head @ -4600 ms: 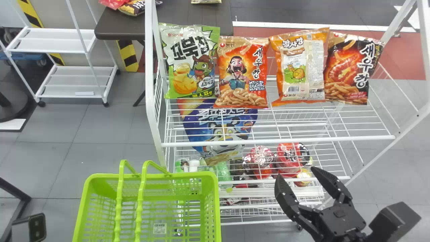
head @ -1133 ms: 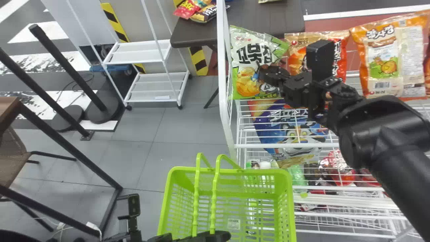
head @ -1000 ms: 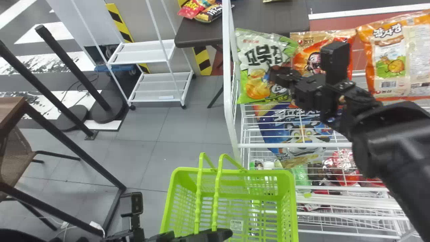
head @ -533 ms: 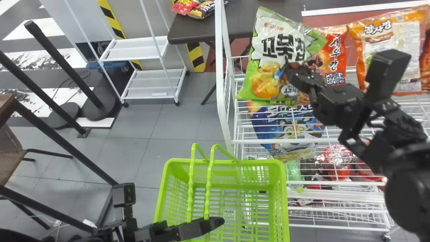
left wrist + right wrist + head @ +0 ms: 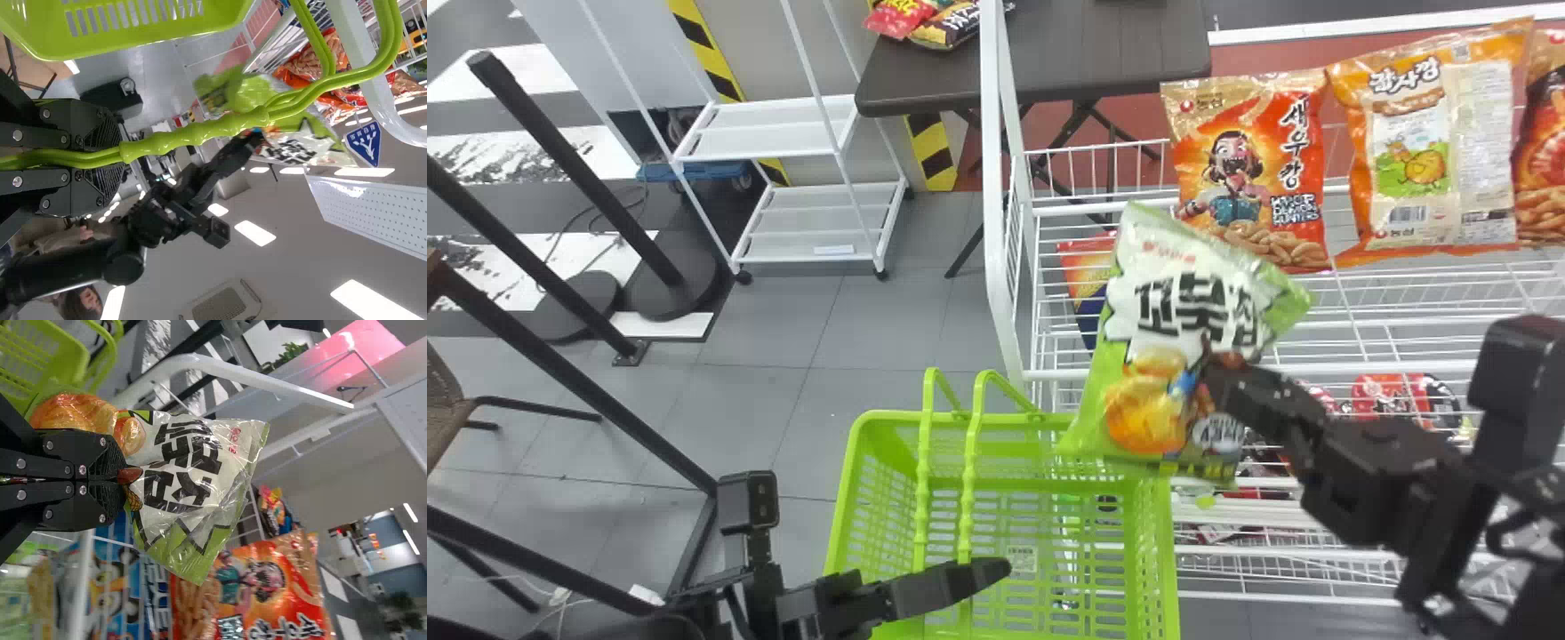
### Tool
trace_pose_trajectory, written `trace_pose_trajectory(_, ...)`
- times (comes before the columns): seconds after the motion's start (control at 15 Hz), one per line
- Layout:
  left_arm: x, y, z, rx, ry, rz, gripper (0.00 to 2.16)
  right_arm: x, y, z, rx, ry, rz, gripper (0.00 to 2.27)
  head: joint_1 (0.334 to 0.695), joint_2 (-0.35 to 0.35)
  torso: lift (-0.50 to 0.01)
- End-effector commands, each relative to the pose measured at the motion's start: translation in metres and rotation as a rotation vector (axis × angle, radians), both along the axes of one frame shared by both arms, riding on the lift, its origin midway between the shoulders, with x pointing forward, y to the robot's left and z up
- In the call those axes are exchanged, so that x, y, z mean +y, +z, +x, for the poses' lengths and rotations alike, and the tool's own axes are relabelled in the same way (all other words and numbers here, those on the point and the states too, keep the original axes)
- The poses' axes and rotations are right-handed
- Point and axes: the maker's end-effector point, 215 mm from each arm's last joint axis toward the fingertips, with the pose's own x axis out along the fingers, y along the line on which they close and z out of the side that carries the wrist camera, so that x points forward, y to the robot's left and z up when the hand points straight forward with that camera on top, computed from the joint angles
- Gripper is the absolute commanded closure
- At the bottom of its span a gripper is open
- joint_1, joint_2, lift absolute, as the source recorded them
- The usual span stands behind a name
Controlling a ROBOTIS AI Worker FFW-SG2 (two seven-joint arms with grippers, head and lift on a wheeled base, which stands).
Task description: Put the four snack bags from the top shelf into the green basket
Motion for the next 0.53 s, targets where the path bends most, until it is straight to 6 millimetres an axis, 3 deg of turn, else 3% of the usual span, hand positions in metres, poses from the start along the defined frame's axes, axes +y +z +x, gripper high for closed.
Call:
trace_pose_trajectory(0.0, -0.001, 0.002, -0.001, 0.002, -0.003, -0.012, 2.15, 0.023, -0.023, -0.032, 0.118, 0.065, 0.005, 2.25, 0.695, 0.230, 0.000)
trace_pose_trajectory(0.33, -0.007, 0.001, -0.003, 0.013, -0.013, -0.022, 2.15, 0.086, -0.075, -0.060, 0.196, 0.179, -0.007, 2.25, 0.695, 0.345, 0.000)
trace_pose_trajectory(0.47, -0.008, 0.002, -0.003, 0.020, -0.014, -0.026, 2.15, 0.104, -0.097, -0.068, 0.221, 0.213, -0.031, 2.25, 0.695, 0.350, 0.000)
